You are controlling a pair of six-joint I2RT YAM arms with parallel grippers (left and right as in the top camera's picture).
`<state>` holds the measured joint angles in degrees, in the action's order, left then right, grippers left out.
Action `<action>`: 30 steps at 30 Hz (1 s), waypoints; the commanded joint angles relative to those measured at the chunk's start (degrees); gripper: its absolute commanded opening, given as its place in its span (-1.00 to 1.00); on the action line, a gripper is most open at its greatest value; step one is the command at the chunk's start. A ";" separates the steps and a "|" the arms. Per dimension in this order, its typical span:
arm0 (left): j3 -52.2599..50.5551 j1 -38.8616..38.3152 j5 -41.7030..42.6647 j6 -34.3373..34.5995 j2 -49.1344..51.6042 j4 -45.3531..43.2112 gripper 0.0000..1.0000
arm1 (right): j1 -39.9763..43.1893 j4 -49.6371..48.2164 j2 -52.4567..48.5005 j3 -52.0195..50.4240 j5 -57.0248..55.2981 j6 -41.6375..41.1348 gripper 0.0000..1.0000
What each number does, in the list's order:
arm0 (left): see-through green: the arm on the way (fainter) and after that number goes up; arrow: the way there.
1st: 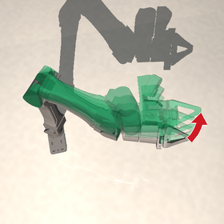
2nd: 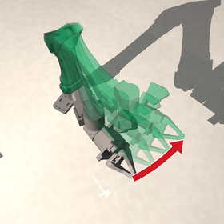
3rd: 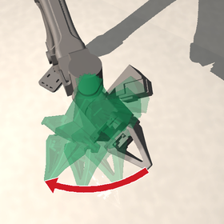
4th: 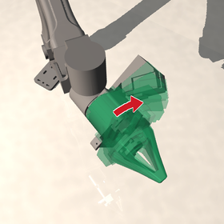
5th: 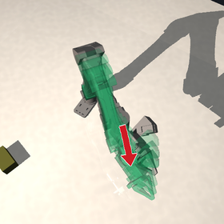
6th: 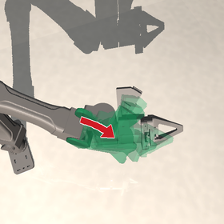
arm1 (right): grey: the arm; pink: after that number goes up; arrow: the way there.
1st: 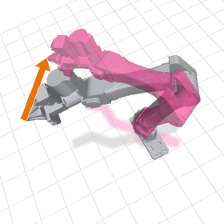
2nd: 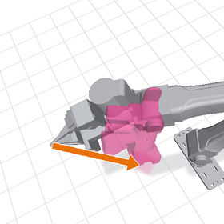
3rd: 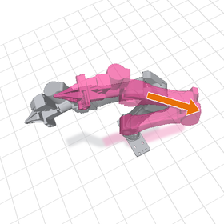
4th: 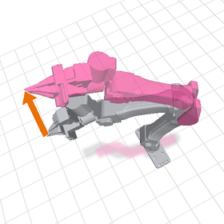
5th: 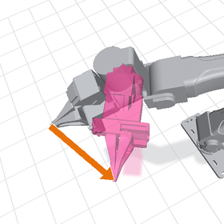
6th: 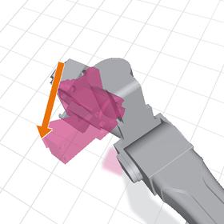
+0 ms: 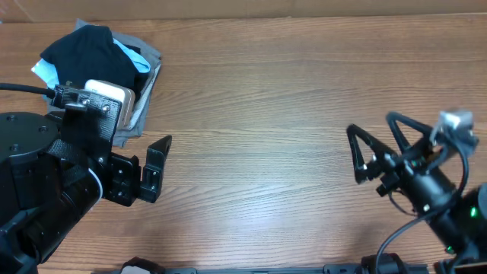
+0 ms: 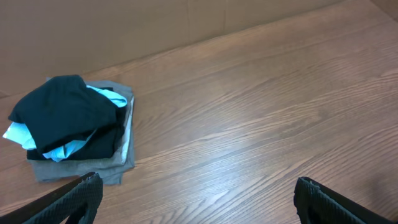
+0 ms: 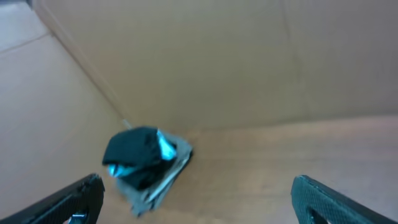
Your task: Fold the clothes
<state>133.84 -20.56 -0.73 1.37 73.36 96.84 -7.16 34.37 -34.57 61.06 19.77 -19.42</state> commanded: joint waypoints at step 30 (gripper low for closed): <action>-0.24 -0.37 -0.74 0.55 0.02 -0.04 1.00 | -0.22 -9.09 34.36 -44.37 -21.22 0.17 1.00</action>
<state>133.75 -20.56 -0.93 1.37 73.41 96.88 -7.18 25.91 -0.84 18.92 0.10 -19.46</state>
